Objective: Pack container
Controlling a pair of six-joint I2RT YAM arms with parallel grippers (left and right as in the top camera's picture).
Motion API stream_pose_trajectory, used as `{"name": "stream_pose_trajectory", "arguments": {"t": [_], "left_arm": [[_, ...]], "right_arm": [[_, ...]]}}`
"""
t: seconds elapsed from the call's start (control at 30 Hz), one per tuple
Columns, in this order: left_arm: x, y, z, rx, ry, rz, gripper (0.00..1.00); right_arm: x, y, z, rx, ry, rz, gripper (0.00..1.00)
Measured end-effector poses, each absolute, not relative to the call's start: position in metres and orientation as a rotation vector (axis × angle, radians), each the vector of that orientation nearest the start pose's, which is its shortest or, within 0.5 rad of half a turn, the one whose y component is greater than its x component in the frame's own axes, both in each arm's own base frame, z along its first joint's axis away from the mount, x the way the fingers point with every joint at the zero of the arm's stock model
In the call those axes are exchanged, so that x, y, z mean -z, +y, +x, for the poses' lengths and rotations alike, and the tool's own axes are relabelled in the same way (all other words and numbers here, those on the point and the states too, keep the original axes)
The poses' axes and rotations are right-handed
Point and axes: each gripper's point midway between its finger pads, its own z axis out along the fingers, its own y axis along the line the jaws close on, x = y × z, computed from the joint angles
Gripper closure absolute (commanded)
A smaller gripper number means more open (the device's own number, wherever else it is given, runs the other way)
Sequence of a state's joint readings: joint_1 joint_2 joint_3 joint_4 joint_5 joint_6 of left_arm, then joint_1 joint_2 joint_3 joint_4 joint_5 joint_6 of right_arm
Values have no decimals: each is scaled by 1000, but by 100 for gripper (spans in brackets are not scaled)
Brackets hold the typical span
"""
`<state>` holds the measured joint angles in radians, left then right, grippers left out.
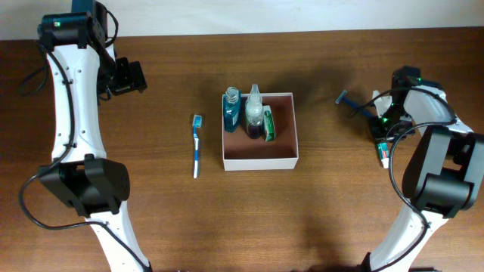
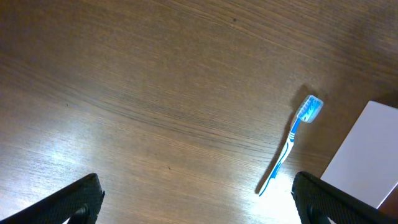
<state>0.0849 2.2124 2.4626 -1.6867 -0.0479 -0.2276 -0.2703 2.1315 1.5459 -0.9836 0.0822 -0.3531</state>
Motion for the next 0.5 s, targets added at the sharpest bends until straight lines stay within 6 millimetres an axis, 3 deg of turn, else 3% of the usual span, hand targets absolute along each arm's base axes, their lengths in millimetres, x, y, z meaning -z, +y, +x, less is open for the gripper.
{"name": "stream_pose_trajectory", "arguments": {"t": [0.17,0.33,0.37,0.43,0.5], "left_arm": [[-200,45,431,-57,2966,-472,1],[-200,45,431,-57,2966,-472,1],[-200,45,431,-57,2966,-472,1],[-200,45,431,-57,2966,-472,0],[-200,45,431,-57,2966,-472,1]], "right_arm": [[-29,-123,395,135,3126,-72,80],[-55,-123,410,123,3084,-65,90],[-59,-122,413,123,3076,-64,89],[-65,-119,418,122,3062,-62,74],[-66,-116,420,115,3059,-73,74]]}}
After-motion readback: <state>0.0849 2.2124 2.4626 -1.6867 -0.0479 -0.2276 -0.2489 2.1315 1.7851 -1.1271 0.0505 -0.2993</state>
